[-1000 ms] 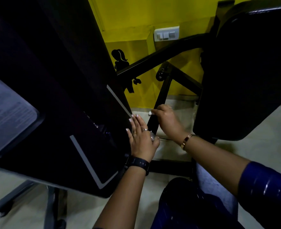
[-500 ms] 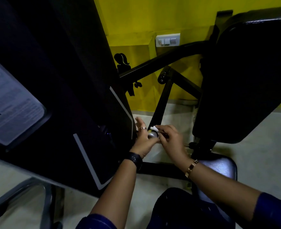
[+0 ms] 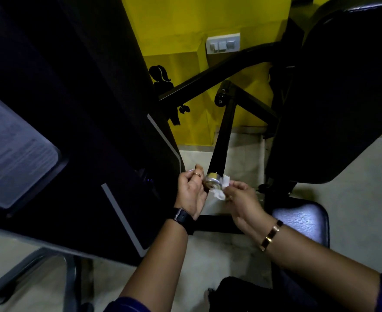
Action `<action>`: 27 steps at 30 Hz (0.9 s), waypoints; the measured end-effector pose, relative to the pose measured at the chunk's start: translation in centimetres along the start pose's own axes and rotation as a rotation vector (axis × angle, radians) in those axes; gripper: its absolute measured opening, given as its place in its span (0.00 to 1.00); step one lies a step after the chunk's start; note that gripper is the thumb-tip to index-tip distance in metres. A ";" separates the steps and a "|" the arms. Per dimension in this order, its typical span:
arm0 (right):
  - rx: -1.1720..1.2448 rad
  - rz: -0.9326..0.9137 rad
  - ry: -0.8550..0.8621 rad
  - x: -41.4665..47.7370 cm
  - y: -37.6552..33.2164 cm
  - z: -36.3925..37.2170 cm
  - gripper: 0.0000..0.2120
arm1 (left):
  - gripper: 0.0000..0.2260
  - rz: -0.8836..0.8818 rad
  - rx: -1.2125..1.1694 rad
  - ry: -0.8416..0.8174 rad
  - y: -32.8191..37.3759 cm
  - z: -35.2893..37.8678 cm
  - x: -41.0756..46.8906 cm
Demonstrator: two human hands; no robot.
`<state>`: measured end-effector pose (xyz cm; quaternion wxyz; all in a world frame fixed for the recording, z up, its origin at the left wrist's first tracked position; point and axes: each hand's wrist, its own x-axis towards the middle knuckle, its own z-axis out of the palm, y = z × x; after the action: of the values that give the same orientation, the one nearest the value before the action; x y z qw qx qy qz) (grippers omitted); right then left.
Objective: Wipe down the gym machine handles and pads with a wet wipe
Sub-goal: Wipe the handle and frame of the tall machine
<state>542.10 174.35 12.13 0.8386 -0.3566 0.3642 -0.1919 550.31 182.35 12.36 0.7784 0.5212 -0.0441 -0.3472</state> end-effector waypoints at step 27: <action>-1.975 -1.007 -0.133 1.7 -1.5 5.9 0.10 | 0.40 -0.216 0.199 -0.366 4.8 -5.7 0.6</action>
<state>547.53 175.09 15.27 0.0301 -0.9848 0.1248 -0.1166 555.60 187.49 13.58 0.6605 0.5253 -0.1625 -0.5113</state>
